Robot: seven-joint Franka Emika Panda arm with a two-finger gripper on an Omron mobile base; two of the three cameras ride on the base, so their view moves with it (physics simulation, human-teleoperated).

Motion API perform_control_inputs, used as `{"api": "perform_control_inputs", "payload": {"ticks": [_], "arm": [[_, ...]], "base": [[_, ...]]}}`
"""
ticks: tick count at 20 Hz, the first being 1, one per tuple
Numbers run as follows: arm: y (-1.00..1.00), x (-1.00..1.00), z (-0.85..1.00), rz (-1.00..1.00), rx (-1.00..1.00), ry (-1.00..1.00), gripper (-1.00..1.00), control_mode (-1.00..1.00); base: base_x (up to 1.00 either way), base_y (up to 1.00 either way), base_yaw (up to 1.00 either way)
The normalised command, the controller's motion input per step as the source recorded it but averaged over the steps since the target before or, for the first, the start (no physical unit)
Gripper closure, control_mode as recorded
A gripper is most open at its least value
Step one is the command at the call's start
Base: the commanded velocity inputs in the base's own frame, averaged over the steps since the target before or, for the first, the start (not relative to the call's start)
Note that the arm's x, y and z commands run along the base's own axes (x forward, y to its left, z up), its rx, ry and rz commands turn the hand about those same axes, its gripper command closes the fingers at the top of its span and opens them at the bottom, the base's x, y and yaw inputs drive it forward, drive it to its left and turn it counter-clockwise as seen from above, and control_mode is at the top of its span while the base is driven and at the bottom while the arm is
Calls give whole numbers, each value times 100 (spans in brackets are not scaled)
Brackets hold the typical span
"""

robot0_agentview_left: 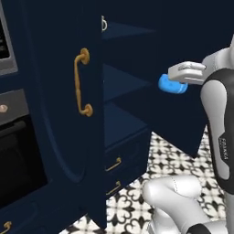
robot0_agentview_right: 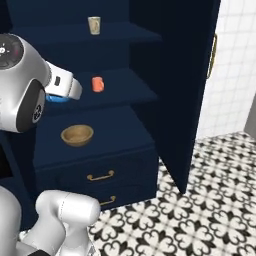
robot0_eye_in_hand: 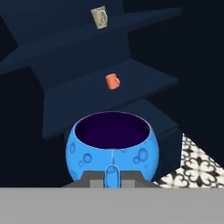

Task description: Gather all objects into one cabinet and sort the glasses and bowls to opposite sides.

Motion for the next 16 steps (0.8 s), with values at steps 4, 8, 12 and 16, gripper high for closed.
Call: {"api": "perform_control_inputs", "payload": {"ticks": [4,8,12,16], "arm": [[0,0,0,0,0,0,100,100],[0,0,0,0,0,0,100,100],[0,0,0,0,0,0,100,100],[0,0,0,0,0,0,100,100]], "base": [[34,-3,41],[7,-22,44],[0,-56,30],[9,-39,30]]}}
